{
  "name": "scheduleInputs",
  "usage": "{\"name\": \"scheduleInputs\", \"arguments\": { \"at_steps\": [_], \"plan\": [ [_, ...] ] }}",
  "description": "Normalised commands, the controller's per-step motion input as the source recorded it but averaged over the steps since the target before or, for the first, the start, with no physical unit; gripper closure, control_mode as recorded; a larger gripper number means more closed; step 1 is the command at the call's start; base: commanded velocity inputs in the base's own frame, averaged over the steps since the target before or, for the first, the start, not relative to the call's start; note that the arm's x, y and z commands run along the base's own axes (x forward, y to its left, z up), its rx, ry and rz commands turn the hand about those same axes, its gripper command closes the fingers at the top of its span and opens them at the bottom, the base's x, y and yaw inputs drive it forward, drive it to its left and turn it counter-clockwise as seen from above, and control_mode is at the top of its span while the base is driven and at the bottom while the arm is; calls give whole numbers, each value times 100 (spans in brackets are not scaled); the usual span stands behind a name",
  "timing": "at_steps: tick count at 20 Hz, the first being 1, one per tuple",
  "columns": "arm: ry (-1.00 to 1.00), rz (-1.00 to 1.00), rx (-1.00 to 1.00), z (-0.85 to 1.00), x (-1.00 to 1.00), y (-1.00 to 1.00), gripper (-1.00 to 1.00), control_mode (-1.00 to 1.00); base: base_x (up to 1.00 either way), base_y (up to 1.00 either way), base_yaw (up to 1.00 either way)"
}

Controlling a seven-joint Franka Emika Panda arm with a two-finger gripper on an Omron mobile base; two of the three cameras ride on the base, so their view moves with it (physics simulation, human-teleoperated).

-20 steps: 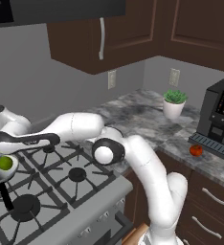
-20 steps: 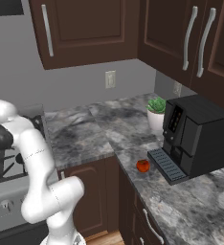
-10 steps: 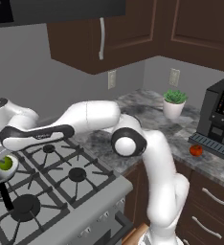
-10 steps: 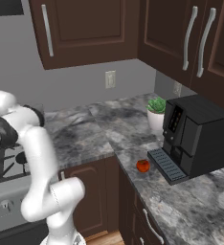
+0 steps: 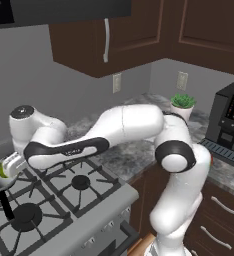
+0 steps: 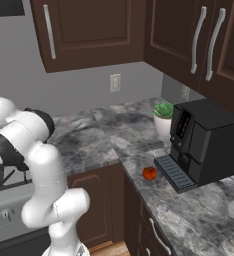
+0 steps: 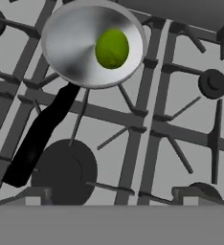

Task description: Put the tomato and lime in the pan. Then turn on the rear center burner and set the heat to medium.

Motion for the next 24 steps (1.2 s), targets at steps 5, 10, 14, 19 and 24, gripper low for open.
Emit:
{"name": "scheduleInputs", "arguments": {
  "at_steps": [5,10,14,19,24],
  "plan": [
    [-2,0,8,32,-47,-68,-100,-100,0,0,0],
    [0,0,3,9,-3,-74,-100,-100,0,0,0],
    [1,0,4,0,-13,-96,-100,-100,0,0,0],
    [9,0,5,1,-38,-99,-100,-100,0,0,0],
    [15,-3,5,5,-25,-100,-100,-100,0,0,0]
  ]
}}
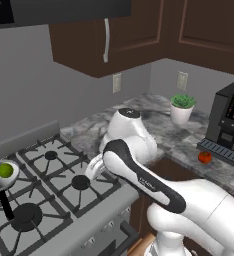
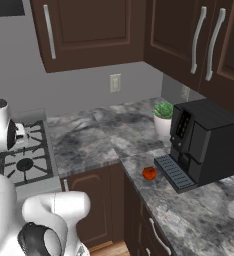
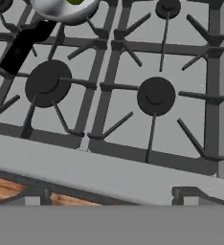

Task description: Put the tomato and lime in the pan. Then turn on the rear center burner and set the heat to medium.

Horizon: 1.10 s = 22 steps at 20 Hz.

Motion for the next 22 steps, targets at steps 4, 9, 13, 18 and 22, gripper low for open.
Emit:
{"name": "scheduleInputs", "arguments": {
  "at_steps": [4,9,13,18,22],
  "plan": [
    [30,-6,4,23,-3,-93,-100,-100,0,0,0],
    [45,-7,0,5,5,-71,-100,-100,0,0,0],
    [32,-15,0,0,0,-51,-100,-100,0,0,0],
    [18,-20,-1,0,0,-41,-100,-100,0,0,0],
    [1,-17,-7,0,-2,-30,-100,-100,0,0,0]
  ]
}}
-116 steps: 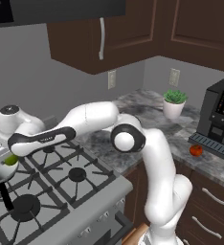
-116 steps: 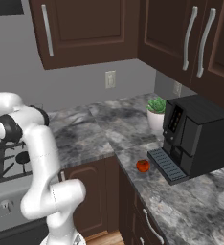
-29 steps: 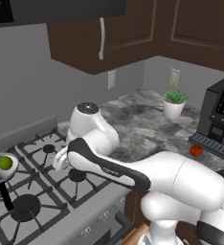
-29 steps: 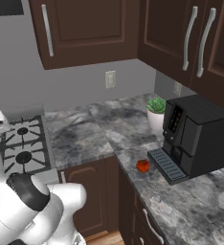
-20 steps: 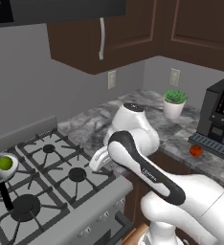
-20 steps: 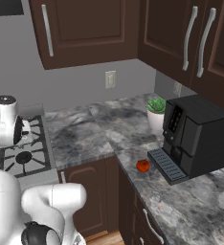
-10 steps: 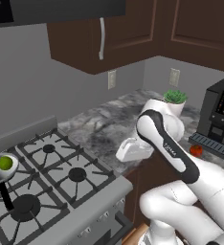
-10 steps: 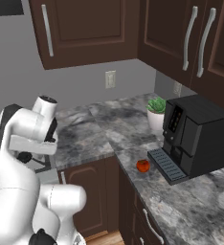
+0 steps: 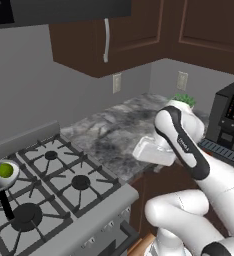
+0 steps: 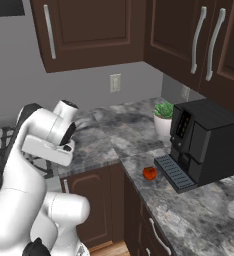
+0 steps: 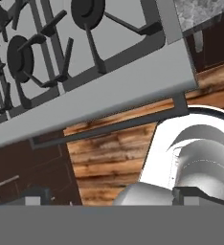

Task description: Put the tomato and lime in the pan. Then turn on the rear center burner and set the heat to medium.

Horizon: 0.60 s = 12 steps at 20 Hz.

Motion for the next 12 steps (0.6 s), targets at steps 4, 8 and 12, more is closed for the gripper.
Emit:
{"name": "scheduleInputs", "arguments": {
  "at_steps": [4,8,12],
  "plan": [
    [-4,-12,-9,0,-11,-4,-100,-100,0,0,0],
    [-7,-10,-18,0,0,-12,-100,-100,0,0,0],
    [-8,-9,-21,0,0,-22,-100,-100,0,0,0]
  ]
}}
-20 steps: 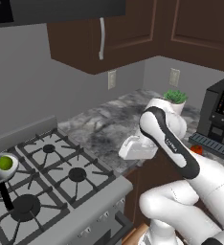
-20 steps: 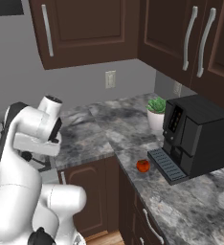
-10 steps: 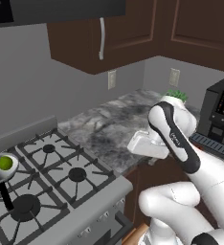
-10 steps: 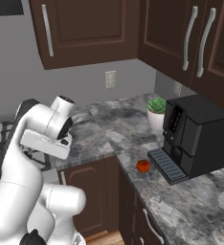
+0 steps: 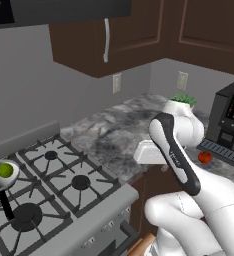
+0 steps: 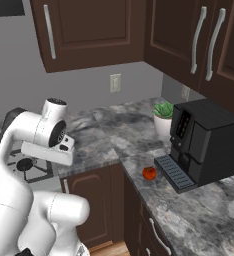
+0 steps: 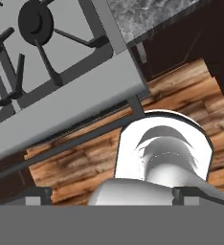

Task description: Put the tomato and lime in the pan. Then turn on the rear center burner and set the heat to medium.

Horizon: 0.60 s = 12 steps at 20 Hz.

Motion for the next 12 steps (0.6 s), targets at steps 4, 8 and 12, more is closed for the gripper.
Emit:
{"name": "scheduleInputs", "arguments": {
  "at_steps": [4,8,12],
  "plan": [
    [-8,-10,-18,0,2,-33,-100,-100,0,0,0],
    [-6,-15,-14,0,6,-44,-100,-100,0,0,0],
    [-1,-20,-7,0,14,-57,-100,-100,0,0,0]
  ]
}}
